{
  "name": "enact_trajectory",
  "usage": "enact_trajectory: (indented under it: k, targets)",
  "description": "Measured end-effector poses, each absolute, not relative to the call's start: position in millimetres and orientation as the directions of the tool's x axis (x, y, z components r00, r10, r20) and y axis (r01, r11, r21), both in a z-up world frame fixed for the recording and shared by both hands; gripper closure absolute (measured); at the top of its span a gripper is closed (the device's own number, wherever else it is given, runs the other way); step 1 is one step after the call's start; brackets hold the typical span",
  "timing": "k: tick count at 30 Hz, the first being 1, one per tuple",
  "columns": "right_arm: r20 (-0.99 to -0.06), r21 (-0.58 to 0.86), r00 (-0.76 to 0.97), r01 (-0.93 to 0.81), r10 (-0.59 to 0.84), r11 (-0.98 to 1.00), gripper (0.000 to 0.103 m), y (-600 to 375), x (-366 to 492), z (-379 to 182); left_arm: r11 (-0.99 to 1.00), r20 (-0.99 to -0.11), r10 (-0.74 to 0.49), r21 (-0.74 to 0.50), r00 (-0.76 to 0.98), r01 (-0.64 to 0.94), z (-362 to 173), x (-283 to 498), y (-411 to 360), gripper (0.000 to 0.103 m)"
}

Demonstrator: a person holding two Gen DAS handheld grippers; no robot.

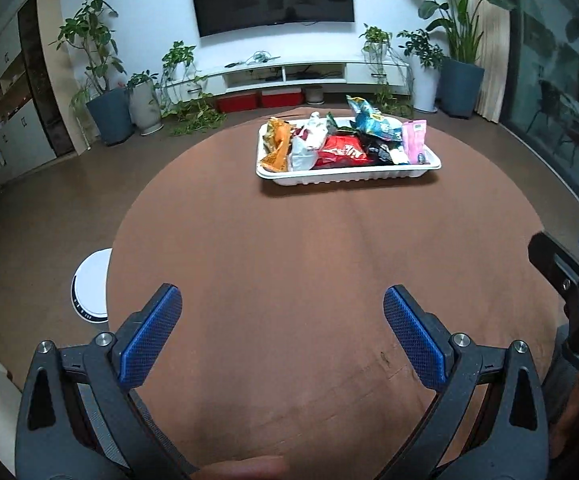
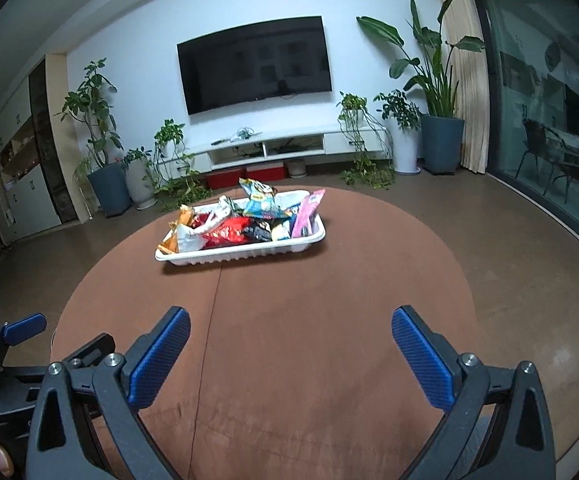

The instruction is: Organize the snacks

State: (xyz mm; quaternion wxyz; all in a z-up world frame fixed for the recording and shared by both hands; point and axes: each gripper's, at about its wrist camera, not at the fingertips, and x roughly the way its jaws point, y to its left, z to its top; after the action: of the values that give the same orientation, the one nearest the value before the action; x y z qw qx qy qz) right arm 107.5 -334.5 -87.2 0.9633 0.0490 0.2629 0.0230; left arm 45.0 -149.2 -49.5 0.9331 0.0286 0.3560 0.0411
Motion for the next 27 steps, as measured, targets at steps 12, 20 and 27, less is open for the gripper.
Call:
enact_trajectory:
  k: [12,20,27]
  targets:
    - [-0.538,0.085,0.841,-0.026,0.068,0.996,0.0,-327,108,-92,0.995,-0.674,0.103,0.069,0.731,-0.077,-48,53,-140,0.0]
    - [-0.561,0.085,0.825,-0.026,0.069,0.996,0.0,-326,109,-95,0.995,-0.683,0.103,0.058,0.723,-0.086,-51,57,-136,0.0]
    - [-0.571,0.082,0.817,-0.033,0.074,0.996,0.0,-325,110,-97,0.995,-0.689,0.099,0.051,0.718,-0.088,-52,60,-133,0.0]
